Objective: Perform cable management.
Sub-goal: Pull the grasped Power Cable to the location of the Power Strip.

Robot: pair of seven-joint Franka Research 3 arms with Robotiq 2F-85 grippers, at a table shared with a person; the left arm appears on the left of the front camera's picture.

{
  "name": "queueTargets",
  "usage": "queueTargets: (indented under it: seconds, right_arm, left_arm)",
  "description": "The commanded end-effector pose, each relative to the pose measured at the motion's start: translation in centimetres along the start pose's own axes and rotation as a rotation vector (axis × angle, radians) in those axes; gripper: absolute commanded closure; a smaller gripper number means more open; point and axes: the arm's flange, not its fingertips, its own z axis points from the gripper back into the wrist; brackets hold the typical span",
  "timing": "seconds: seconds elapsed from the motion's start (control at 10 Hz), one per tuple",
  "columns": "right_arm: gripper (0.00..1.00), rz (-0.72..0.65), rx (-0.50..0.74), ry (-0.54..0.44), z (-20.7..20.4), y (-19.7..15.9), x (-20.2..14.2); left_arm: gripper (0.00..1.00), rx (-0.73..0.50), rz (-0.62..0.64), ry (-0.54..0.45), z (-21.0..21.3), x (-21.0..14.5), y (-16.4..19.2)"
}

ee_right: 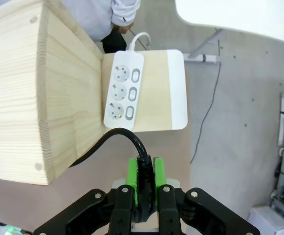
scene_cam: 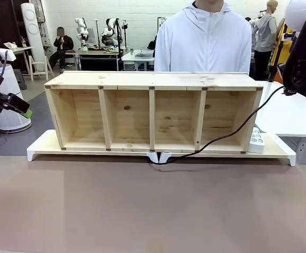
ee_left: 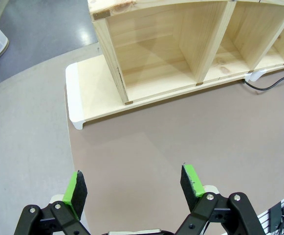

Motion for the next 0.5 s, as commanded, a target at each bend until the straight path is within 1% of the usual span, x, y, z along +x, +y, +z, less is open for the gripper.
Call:
queueTargets:
  seconds: [0.0, 0.1, 0.2, 0.3, 0.4]
  right_arm:
    - [0.84, 0.017, 0.000, -0.008, 0.34, -0.05, 0.92]
    - [0.84, 0.016, 0.002, -0.010, 0.26, -0.01, 0.94]
    - [0.84, -0.012, -0.011, -0.040, 0.36, -0.11, 0.99]
    - [0.84, 0.001, 0.000, 0.002, -0.03, 0.05, 0.28]
    - [0.84, 0.001, 0.000, 0.002, -0.03, 0.05, 0.28]
  left_arm:
    - [0.00, 0.001, 0.001, -0.006, -0.16, 0.09, 0.02]
    - [0.00, 0.001, 0.001, -0.006, -0.16, 0.09, 0.02]
    - [0.00, 0.001, 0.001, -0.006, -0.16, 0.09, 0.02]
    - [0.00, 0.001, 0.001, -0.006, -0.16, 0.09, 0.02]
    - [0.00, 0.001, 0.001, -0.006, -0.16, 0.09, 0.02]
